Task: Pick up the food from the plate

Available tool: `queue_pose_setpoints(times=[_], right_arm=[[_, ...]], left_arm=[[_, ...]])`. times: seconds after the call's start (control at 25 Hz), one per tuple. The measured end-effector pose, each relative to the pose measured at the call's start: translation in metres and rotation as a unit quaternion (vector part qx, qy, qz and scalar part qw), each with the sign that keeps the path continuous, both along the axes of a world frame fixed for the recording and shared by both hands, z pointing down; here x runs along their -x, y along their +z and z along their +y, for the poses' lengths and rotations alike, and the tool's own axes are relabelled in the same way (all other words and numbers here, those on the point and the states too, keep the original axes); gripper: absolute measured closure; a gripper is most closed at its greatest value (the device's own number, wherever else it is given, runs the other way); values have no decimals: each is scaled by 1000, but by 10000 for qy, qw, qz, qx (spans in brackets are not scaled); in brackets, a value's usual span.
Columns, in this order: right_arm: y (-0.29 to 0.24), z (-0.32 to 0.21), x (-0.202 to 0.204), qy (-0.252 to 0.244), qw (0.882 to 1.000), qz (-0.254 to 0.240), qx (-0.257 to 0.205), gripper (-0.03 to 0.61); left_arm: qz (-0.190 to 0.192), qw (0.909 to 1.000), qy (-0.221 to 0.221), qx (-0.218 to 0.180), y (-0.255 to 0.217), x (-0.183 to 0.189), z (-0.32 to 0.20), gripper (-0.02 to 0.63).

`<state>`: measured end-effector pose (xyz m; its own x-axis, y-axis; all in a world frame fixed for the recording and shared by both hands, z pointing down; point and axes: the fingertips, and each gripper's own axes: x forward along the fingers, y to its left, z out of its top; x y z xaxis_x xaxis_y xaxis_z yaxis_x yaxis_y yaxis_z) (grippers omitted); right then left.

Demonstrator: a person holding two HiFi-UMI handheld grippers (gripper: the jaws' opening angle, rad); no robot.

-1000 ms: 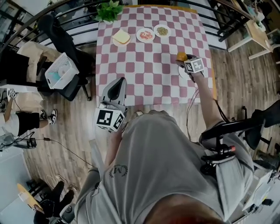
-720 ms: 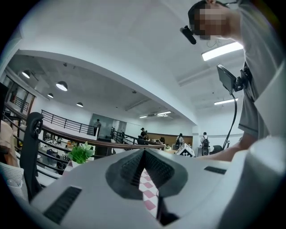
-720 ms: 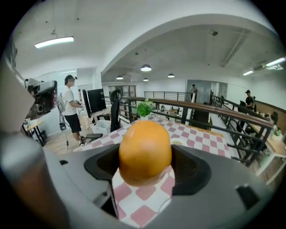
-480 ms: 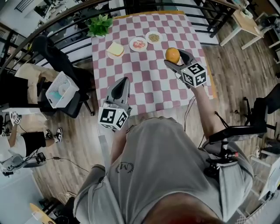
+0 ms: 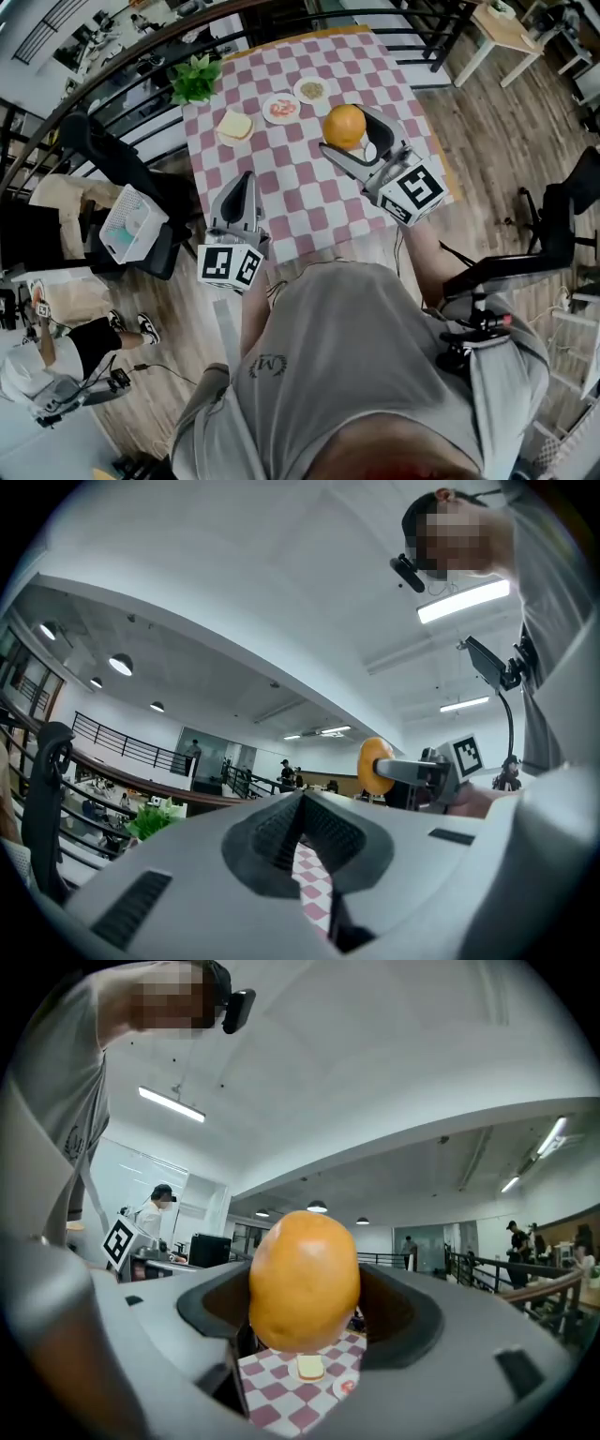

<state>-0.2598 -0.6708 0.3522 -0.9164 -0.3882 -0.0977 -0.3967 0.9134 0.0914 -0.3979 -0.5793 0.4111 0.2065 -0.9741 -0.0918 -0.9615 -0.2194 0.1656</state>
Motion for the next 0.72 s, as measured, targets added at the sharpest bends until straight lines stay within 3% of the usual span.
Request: queue_pose_setpoints(times=[0.28, 0.48, 0.72], right_arm=[[10, 6, 6, -202, 9995, 25, 233, 236], [9, 18, 10, -272, 9990, 26, 360, 236], [-5, 35, 15, -250, 9994, 52, 231, 236]], left_arm=[[140, 9998, -100, -124, -2, 3, 2, 610], [27, 9999, -94, -119, -6, -1, 14, 611], [76, 9998, -156, -83, -7, 3, 22, 611]])
